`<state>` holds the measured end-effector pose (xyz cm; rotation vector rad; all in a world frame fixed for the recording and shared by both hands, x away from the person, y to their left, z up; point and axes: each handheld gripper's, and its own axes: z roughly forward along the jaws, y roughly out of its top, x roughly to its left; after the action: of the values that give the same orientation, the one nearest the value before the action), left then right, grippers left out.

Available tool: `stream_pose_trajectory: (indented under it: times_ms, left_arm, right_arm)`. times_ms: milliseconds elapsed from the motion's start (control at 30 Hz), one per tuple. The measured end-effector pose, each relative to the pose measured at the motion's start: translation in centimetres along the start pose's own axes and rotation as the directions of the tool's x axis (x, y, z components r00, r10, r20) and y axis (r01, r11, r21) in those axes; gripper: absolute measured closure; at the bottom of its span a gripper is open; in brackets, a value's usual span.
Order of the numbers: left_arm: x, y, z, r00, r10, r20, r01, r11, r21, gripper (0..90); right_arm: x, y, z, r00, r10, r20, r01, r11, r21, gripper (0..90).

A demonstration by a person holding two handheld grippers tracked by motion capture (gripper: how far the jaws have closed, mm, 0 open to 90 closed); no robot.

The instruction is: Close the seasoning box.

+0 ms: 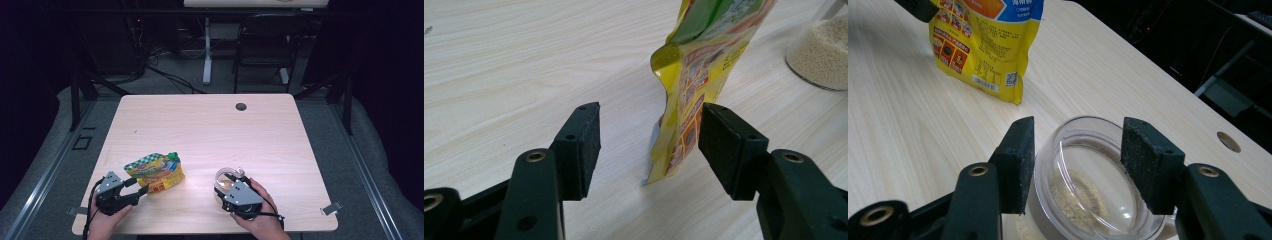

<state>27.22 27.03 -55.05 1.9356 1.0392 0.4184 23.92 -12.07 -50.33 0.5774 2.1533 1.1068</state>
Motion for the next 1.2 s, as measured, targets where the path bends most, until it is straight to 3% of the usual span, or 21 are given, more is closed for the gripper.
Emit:
stream_pose_trajectory:
  times_ms: [267, 467, 667, 800, 933, 1100, 1200]
  left_arm:
    - [0.2, 0.0, -0.2, 1.0000, -0.004, -0.002, 0.004, 1.0000, -0.008, 42.3]
    - [0.2, 0.0, -0.6, 0.9999, -0.009, -0.005, 0.009, 0.9998, -0.019, 42.3]
    - [0.3, 0.0, -0.9, 0.9998, -0.019, -0.004, 0.019, 0.9994, -0.030, 42.2]
    - [0.4, 0.0, -1.1, 0.9997, -0.022, -0.007, 0.022, 0.9992, -0.033, 42.0]
    - [0.6, 0.0, -1.4, 0.9995, -0.031, -0.012, 0.030, 0.9988, -0.038, 42.0]
    - [0.7, -0.1, -1.5, 0.9993, -0.035, -0.014, 0.034, 0.9984, -0.045, 42.0]
    - [0.9, -0.1, -1.6, 0.9991, -0.040, -0.013, 0.040, 0.9984, -0.041, 42.0]
  right_arm:
    - [-1.0, -0.2, -0.6, 0.9968, 0.079, -0.013, -0.079, 0.996, -0.031, 47.1]
    - [-2.4, -0.8, -1.3, 0.9899, 0.142, 0.004, -0.141, 0.989, -0.051, 46.8]
    - [-4.1, -1.6, -2.1, 0.9742, 0.224, 0.028, -0.222, 0.973, -0.065, 46.4]
    - [-5.8, -2.7, -2.7, 0.9456, 0.323, 0.038, -0.319, 0.944, -0.084, 46.4]
    - [-7.5, -4.0, -3.3, 0.9064, 0.414, 0.083, -0.405, 0.908, -0.106, 46.4]
    - [-8.9, -5.7, -3.5, 0.8676, 0.476, 0.145, -0.463, 0.879, -0.113, 46.3]
    - [-9.4, -6.4, -3.4, 0.8477, 0.508, 0.152, -0.498, 0.861, -0.105, 46.3]
